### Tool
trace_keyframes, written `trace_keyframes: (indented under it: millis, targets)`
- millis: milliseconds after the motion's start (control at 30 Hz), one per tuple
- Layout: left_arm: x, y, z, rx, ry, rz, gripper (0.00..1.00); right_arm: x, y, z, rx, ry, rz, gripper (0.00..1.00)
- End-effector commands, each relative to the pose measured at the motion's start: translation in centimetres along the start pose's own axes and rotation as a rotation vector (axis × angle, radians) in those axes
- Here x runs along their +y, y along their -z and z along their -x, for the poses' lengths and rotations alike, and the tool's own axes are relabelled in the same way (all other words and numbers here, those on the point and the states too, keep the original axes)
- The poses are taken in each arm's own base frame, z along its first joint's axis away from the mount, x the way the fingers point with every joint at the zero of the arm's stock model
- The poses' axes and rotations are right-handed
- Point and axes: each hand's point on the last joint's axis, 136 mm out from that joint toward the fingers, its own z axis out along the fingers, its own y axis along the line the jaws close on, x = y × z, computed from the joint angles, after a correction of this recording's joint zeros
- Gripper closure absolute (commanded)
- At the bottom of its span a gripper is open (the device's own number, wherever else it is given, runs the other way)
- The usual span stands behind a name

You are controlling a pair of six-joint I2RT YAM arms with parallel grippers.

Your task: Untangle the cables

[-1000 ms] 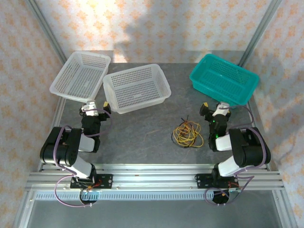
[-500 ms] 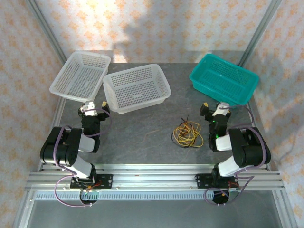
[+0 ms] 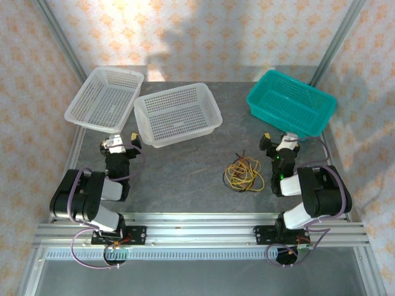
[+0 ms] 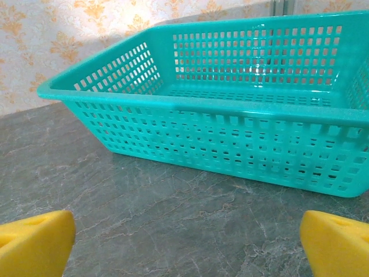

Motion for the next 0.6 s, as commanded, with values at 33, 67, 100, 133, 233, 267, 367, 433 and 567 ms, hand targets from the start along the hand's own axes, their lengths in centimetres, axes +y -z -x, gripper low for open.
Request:
trace_keyframes:
  millis: [33, 67, 100, 133, 233, 267, 367, 433, 567]
  targets:
    - [0.3, 2.0, 3.5, -0.089, 0.012, 0.049, 0.0, 0.1, 0.9, 3.1, -0.077, -0.016, 0.001, 0.0]
    - [0.1, 1.9, 3.8, -0.069, 0.007, 0.05, 0.0, 0.2, 1.1, 3.4, -0.077, -0.022, 0.006, 0.0]
    - [-0.1, 1.9, 4.0, -0.046, 0.005, 0.053, 0.0, 0.3, 1.3, 3.7, -0.074, -0.027, 0.011, 0.0]
    - [-0.4, 1.8, 4.4, -0.025, 0.01, 0.046, 0.0, 0.6, 1.5, 4.0, -0.071, -0.033, 0.024, 0.0]
    - [-1.2, 1.8, 6.0, -0.018, 0.052, 0.01, 0.0, 1.1, 2.3, 5.3, -0.083, -0.077, 0.058, 0.0]
    - [-1.5, 1.8, 6.6, -0.021, 0.079, -0.007, 0.0, 1.3, 2.8, 6.4, -0.11, -0.101, 0.069, 0.0]
    - [-2.2, 1.6, 8.4, -0.021, 0.177, -0.034, 0.01, 1.6, 3.1, 8.2, -0.112, -0.154, 0.074, 0.0]
    - [-1.9, 1.0, 8.9, 0.023, 0.257, 0.012, 0.0, 1.7, 3.1, 9.4, -0.095, -0.189, 0.061, 0.0]
    - [0.2, -0.1, 8.5, 0.196, 0.358, 0.234, 0.0, 1.3, 2.7, 11.6, -0.037, -0.251, -0.004, 0.0]
